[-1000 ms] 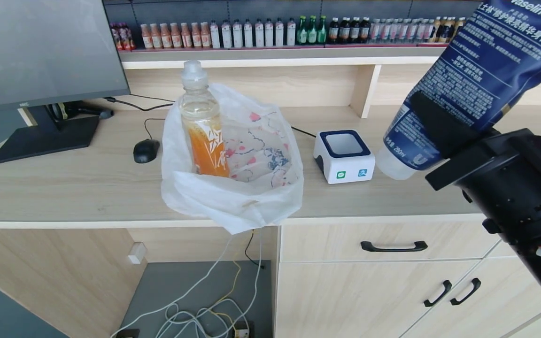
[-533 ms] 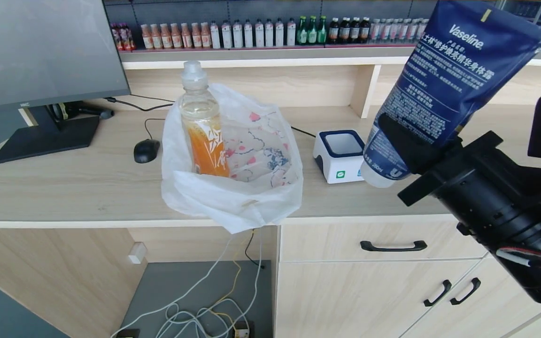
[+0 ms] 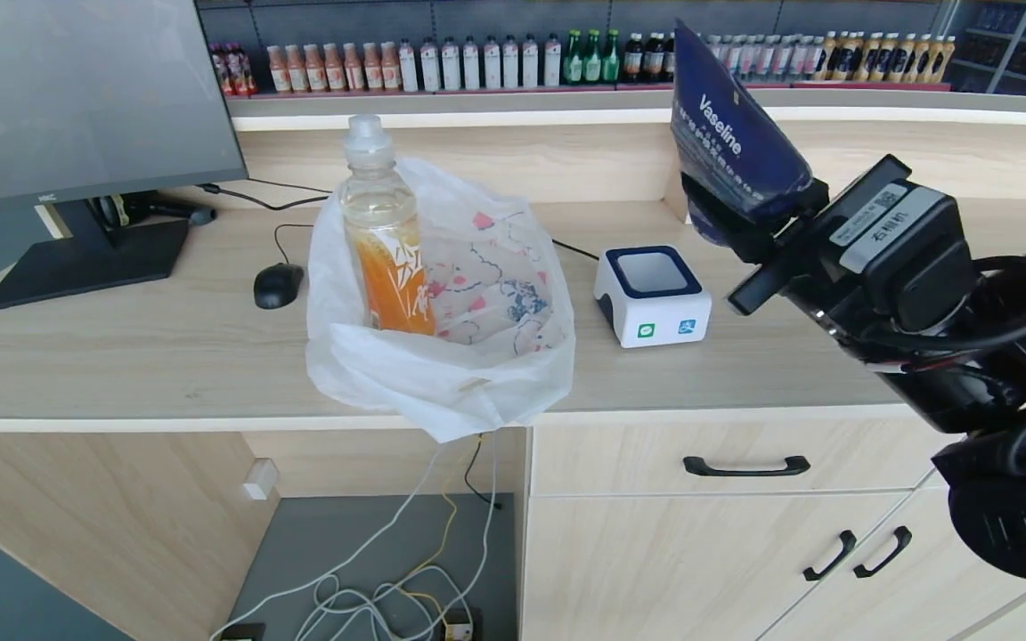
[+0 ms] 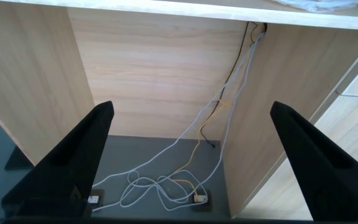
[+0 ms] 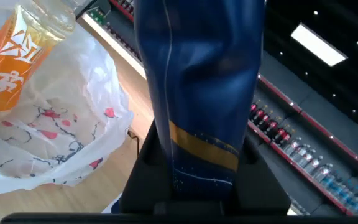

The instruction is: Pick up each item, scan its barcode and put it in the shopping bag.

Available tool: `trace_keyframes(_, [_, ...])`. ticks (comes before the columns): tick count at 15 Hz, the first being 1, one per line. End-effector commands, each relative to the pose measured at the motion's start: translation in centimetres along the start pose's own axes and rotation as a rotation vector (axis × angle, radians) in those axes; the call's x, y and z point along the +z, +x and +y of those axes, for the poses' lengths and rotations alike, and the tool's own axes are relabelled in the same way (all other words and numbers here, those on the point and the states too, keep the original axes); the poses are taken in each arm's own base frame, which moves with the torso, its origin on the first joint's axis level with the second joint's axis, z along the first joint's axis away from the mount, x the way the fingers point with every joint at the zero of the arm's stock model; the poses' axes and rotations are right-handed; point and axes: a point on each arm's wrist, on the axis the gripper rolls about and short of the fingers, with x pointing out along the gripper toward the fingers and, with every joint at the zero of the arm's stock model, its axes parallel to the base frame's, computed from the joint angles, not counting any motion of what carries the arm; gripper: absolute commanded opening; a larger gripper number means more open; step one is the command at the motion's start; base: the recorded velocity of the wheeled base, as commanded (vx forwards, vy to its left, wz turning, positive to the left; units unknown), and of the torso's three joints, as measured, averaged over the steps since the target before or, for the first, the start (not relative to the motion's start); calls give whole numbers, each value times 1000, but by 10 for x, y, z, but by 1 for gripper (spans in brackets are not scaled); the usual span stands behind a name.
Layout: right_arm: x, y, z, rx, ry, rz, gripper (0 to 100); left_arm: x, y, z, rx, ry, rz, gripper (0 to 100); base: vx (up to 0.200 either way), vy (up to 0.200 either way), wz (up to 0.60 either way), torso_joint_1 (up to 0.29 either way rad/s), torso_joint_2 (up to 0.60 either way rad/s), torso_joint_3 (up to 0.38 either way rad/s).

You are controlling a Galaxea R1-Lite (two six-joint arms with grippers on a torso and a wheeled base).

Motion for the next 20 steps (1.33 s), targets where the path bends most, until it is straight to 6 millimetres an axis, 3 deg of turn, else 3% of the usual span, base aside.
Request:
trace_keyframes(1, [-24,13,-2,36,-110,-58,0,0,0,0,-2,0,0,100,0,0,0,0,0,0])
trace_keyframes(7, [-58,14,-1,185,-258,-222,0,0,0,0,0,0,0,100,0,0,0,0,0,0])
trace_keyframes(10, [-71,17,12,244,-322,-296,0,0,0,0,0,0,0,100,0,0,0,0,0,0])
trace_keyframes(15, [-93,16,35,293,-346,-303,0,0,0,0,0,0,0,100,0,0,0,0,0,0])
trace_keyframes(20, [-104,17,35,289,-359,-289,0,0,0,0,0,0,0,100,0,0,0,0,0,0])
